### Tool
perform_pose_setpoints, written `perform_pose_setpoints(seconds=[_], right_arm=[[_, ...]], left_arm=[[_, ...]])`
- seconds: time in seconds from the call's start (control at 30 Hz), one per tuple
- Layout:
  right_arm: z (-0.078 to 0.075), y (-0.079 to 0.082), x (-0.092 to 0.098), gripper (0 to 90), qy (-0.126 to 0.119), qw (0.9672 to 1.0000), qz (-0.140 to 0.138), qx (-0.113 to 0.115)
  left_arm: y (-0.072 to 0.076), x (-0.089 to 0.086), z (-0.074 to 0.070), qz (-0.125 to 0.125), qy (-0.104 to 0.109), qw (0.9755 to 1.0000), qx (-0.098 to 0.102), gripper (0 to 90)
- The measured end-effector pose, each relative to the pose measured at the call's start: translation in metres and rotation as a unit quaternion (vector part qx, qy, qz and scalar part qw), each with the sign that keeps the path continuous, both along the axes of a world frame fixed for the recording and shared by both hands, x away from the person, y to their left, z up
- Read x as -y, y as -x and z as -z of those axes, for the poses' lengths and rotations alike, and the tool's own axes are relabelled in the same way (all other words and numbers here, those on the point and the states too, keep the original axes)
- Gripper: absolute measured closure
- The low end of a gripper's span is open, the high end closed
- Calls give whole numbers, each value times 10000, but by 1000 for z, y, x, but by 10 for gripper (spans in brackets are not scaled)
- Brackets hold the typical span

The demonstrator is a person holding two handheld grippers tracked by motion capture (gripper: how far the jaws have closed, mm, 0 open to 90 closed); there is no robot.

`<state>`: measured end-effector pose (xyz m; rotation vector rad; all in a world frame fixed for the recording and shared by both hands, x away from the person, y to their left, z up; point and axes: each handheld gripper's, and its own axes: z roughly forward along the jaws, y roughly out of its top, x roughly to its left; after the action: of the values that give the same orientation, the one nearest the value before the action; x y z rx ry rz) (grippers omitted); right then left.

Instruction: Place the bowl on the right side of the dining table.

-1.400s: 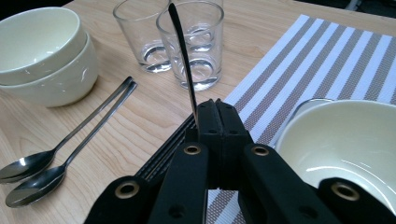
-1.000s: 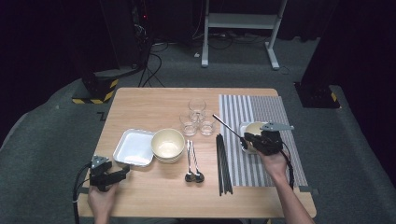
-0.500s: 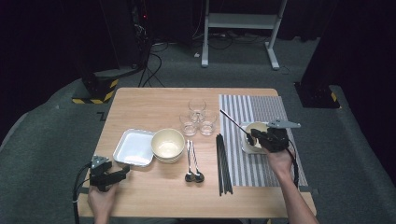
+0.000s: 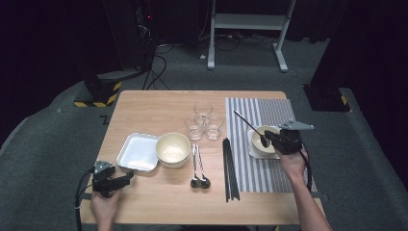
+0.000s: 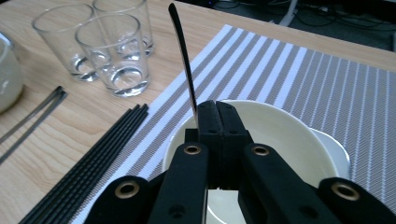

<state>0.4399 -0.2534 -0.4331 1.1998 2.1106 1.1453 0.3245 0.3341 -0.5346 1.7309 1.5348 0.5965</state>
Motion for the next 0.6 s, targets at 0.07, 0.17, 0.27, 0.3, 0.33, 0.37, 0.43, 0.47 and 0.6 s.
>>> perform_pose_setpoints(seconds=[0.07,0.17,0.27,0.3,0.33,0.37,0.43,0.47,0.6], right_arm=[[0,-1,1,900,48,10000,28,1],[2,-4,3,900,80,9999,89,-42],[4,-7,5,900,56,9999,133,-64],[5,-7,6,900,53,9999,133,-59],[5,-8,7,900,53,9998,154,-71],[5,-8,7,900,53,9998,154,-71],[7,-10,8,900,56,9998,191,-99],[8,-11,9,900,70,9997,202,-103],[9,-12,10,900,127,9996,230,-121]], left_arm=[[0,0,0,-1,1,10000,1,171],[0,0,0,0,-1,10000,1,171],[0,0,0,0,1,10000,0,171],[0,0,0,-1,1,10000,1,171],[0,0,0,-1,-2,10000,1,171],[0,0,0,-1,-2,10000,1,171],[0,0,0,-4,3,10000,-8,171],[0,0,0,-4,-2,10000,0,171],[0,0,0,-9,7,10000,-1,171]])
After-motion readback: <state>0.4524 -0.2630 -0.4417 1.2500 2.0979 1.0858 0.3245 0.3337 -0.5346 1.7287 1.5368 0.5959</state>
